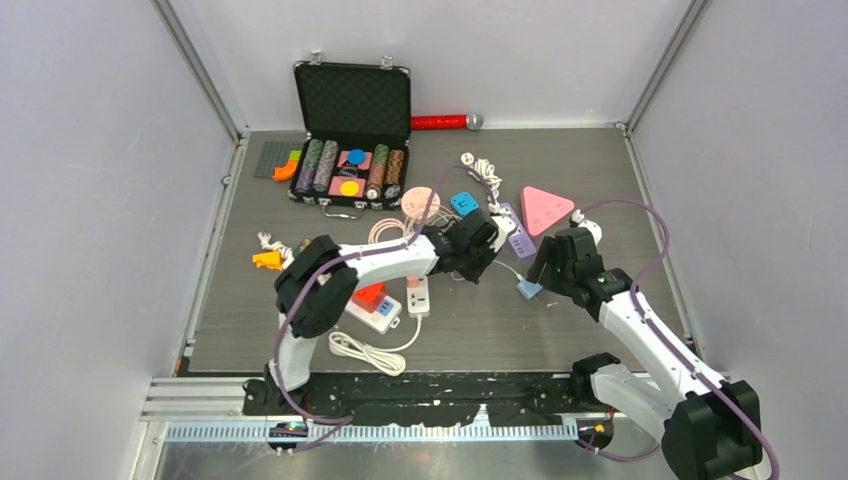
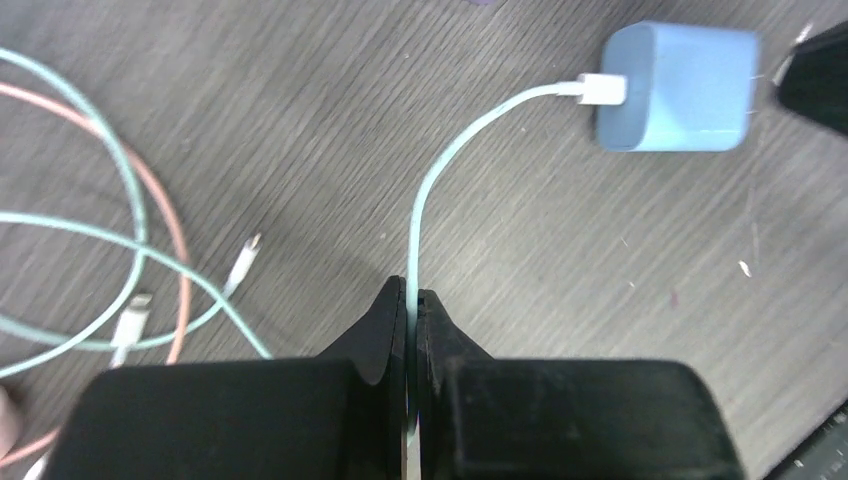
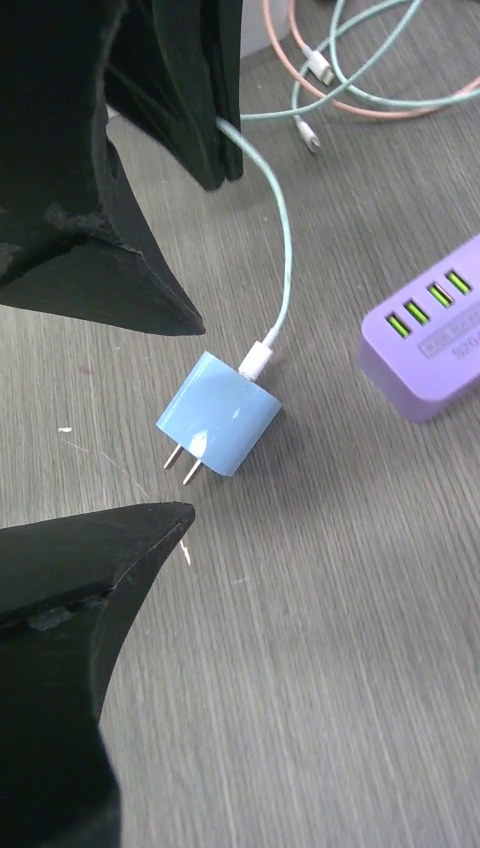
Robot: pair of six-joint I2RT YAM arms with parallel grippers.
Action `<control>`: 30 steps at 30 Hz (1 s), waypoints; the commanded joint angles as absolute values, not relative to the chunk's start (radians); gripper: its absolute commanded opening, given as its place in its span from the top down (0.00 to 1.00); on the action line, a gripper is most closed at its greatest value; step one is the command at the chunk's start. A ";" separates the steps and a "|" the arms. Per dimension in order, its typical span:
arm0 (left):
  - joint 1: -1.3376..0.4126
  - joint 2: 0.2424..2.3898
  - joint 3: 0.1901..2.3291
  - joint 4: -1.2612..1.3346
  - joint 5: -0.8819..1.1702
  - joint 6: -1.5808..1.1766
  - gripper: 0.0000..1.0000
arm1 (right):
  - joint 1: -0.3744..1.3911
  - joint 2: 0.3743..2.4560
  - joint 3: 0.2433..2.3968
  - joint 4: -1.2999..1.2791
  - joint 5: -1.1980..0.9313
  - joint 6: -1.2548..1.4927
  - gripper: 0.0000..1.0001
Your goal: Insert the plug
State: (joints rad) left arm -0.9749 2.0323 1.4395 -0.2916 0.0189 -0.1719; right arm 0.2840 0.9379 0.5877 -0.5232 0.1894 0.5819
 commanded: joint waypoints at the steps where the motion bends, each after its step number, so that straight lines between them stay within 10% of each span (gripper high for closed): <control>1: -0.971 1.873 1.467 -0.422 -0.037 -0.208 1.00 | 0.280 0.940 0.563 -0.444 0.070 0.500 0.33; 30: -0.972 1.768 1.607 -0.792 0.043 -0.387 1.00 | 0.685 1.137 0.575 -0.076 0.171 0.348 0.27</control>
